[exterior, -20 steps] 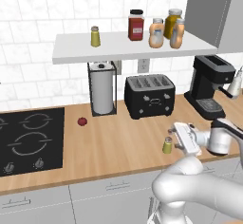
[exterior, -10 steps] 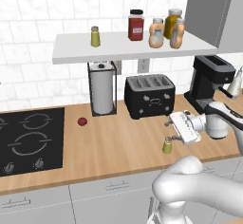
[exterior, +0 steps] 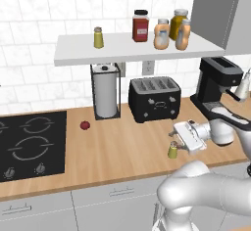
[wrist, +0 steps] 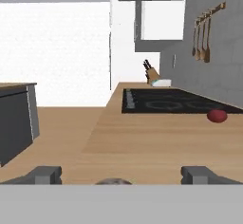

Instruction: Put the shaker and condiment bottle from the counter next to their counterparts in the cabinet.

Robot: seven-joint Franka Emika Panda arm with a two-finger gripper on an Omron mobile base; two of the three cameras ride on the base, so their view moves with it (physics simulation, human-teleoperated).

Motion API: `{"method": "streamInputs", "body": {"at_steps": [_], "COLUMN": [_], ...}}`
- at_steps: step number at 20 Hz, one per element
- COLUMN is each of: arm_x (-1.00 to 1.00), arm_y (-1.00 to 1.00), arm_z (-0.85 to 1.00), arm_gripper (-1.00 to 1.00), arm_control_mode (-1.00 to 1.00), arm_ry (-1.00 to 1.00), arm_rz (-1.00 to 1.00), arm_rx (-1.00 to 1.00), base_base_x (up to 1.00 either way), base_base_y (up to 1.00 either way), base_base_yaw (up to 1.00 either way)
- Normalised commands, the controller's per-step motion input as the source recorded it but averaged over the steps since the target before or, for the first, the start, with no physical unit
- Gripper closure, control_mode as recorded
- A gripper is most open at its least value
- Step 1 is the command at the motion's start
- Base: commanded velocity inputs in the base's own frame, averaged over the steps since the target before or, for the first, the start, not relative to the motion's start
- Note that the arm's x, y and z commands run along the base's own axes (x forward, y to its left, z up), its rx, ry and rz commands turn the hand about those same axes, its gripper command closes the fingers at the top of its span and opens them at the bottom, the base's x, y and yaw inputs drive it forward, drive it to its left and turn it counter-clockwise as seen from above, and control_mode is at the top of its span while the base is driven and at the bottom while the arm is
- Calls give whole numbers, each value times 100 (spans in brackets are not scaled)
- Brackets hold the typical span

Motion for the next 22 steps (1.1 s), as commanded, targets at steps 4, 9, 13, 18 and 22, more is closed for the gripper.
{"method": "streamInputs", "body": {"at_steps": [4,9,13,18,22], "arm_x": [-15,-2,3,4,0], "arm_y": [0,3,24,9,0], "arm_z": [-41,-35,-18,-11,21], "arm_gripper": [-100,-100,100,100,100], "arm_control_mode": [-100,-100,-100,-100,-100], "arm_ry": [8,10,9,4,0], "arm_rz": [0,0,1,1,0], "arm_rx": [0,0,-5,-3,0], "base_base_x": [0,0,0,0,0], "base_base_y": [0,0,0,0,0], "base_base_yaw": [0,0,0,0,0]}}
